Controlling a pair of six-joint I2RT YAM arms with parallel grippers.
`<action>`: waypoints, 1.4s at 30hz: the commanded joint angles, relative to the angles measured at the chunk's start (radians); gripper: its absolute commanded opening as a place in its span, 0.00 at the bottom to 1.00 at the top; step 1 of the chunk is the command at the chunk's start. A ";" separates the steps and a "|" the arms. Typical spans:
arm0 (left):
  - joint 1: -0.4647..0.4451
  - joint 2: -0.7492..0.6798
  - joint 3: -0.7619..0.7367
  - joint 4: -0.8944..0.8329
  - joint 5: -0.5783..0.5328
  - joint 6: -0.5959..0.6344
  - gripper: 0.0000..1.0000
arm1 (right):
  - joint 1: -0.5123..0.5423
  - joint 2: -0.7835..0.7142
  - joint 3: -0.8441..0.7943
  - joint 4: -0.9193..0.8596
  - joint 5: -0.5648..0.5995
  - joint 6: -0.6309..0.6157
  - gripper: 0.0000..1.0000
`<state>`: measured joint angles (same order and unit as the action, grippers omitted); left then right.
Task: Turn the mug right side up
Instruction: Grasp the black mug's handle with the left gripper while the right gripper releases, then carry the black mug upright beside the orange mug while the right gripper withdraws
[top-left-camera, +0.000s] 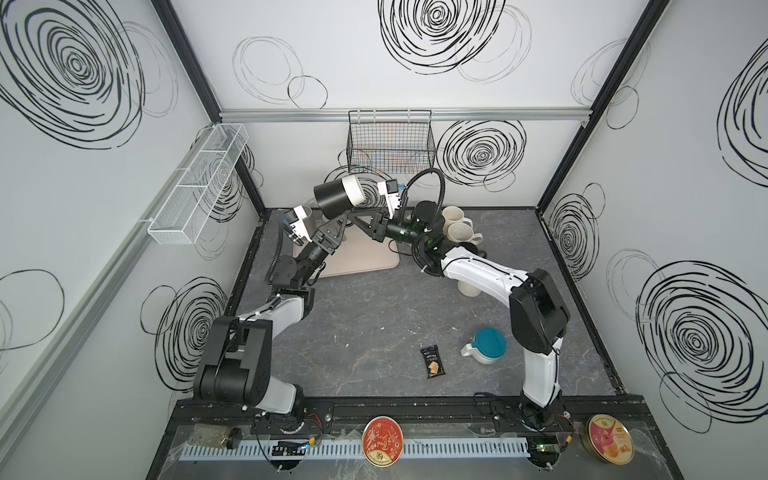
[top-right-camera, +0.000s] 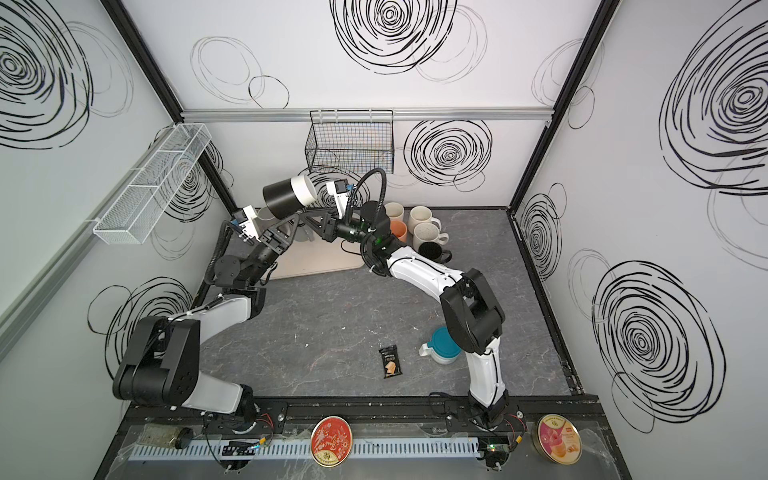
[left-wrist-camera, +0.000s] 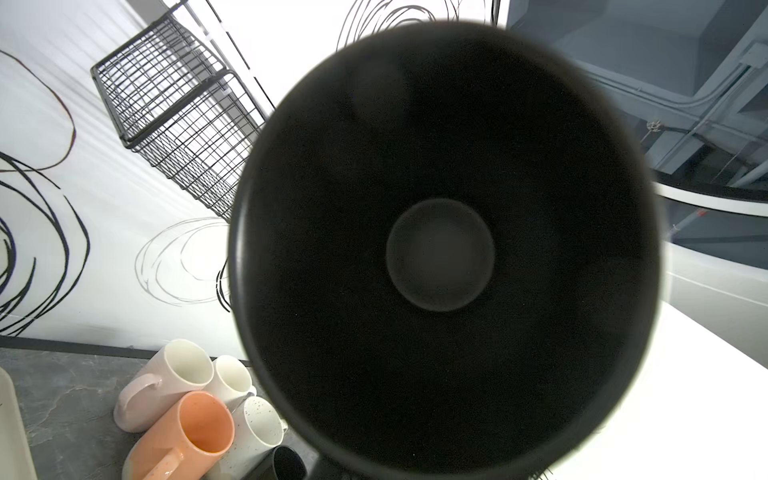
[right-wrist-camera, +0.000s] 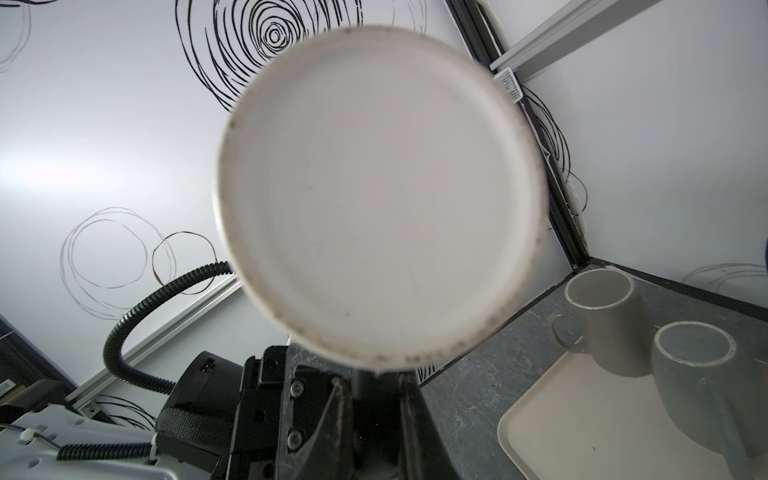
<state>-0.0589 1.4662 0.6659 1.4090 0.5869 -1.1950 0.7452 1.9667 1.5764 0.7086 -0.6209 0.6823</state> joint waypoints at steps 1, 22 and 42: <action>-0.002 -0.076 0.038 -0.006 0.004 0.085 0.01 | 0.014 -0.056 0.035 0.056 -0.034 -0.016 0.02; 0.070 -0.356 0.052 -0.481 -0.045 0.407 0.00 | -0.027 -0.278 0.039 -0.475 0.180 -0.445 0.58; -0.236 -0.376 0.186 -1.110 -0.377 0.977 0.00 | -0.119 -0.492 -0.129 -0.659 0.407 -0.603 0.61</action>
<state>-0.2497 1.0832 0.7540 0.2504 0.2859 -0.3473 0.6422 1.5257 1.4746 0.0769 -0.2535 0.1024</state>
